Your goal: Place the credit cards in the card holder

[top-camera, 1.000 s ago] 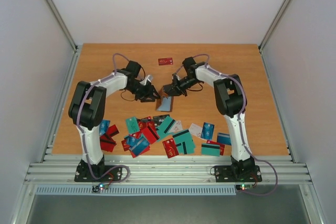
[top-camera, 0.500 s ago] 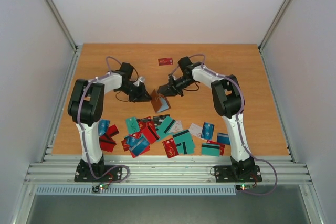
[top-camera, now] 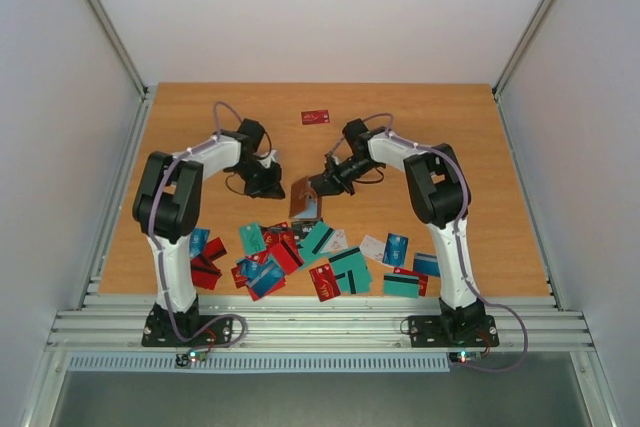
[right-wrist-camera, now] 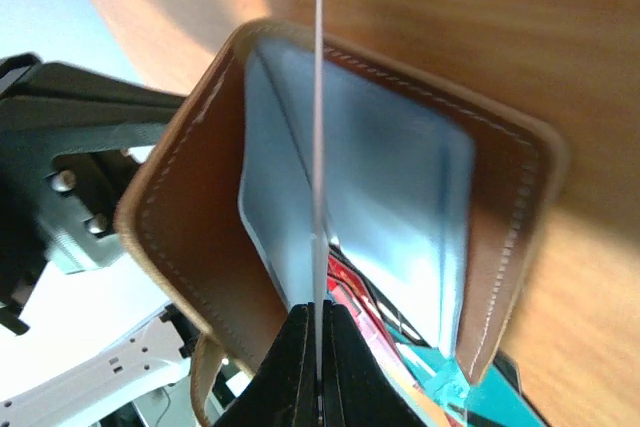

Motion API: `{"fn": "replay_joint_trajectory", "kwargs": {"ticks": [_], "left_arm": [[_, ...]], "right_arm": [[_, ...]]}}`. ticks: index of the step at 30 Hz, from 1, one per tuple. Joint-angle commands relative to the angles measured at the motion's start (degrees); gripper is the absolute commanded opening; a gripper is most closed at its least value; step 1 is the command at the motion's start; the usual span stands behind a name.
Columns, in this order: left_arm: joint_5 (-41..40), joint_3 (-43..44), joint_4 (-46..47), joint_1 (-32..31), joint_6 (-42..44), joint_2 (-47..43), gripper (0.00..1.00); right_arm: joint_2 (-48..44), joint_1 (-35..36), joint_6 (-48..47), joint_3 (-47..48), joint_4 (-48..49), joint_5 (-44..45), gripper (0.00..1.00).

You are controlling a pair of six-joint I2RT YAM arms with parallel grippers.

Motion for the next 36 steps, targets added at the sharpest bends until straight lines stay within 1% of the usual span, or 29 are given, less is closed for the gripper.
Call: {"fn": "replay_joint_trajectory", "kwargs": {"ticks": [1,6,11,14,17,21,23,26,29,33,36], "left_arm": [[-1.0,4.6,-1.8,-3.9,1.0,4.2,0.06],[1.0,6.7,0.6,-6.4,-2.5,7.0,0.06],[6.3,8.4,5.6,-7.9,-7.8,10.0,0.06],[9.6,11.0,8.0,-8.8,-11.1,12.1,0.06],[12.3,13.0,10.5,-9.4,-14.2,14.0,0.06],[17.2,13.6,17.6,-9.5,-20.2,16.7,0.06],[18.8,14.3,19.4,-9.5,-23.5,17.6,0.06],[18.6,16.3,17.5,-9.0,-23.6,18.5,0.07],[18.8,15.6,15.9,-7.9,-23.0,19.1,0.07],[18.1,14.2,13.5,-6.8,-22.3,19.4,0.09],[15.6,14.4,9.1,-5.7,-18.7,17.8,0.13]], "right_arm": [[-5.3,0.4,-1.8,-2.7,-0.3,0.3,0.01],[-8.9,-0.3,-1.3,-7.1,1.1,0.7,0.01],[-11.8,-1.7,-0.1,-10.6,3.3,1.2,0.01],[-12.8,-2.5,0.7,-12.7,4.7,1.4,0.01],[-13.1,-2.8,2.4,-14.8,7.3,1.2,0.01],[-13.1,-2.8,6.1,-17.2,12.2,0.7,0.01],[-12.9,-2.8,7.7,-17.3,14.2,0.9,0.01],[-11.8,-2.8,10.6,-17.2,17.3,1.6,0.01],[-9.4,-2.8,12.7,-16.4,19.1,2.2,0.01],[-7.3,-2.8,13.7,-14.7,18.5,4.2,0.01],[-5.8,-2.5,14.3,-13.7,17.8,5.6,0.01]]}}
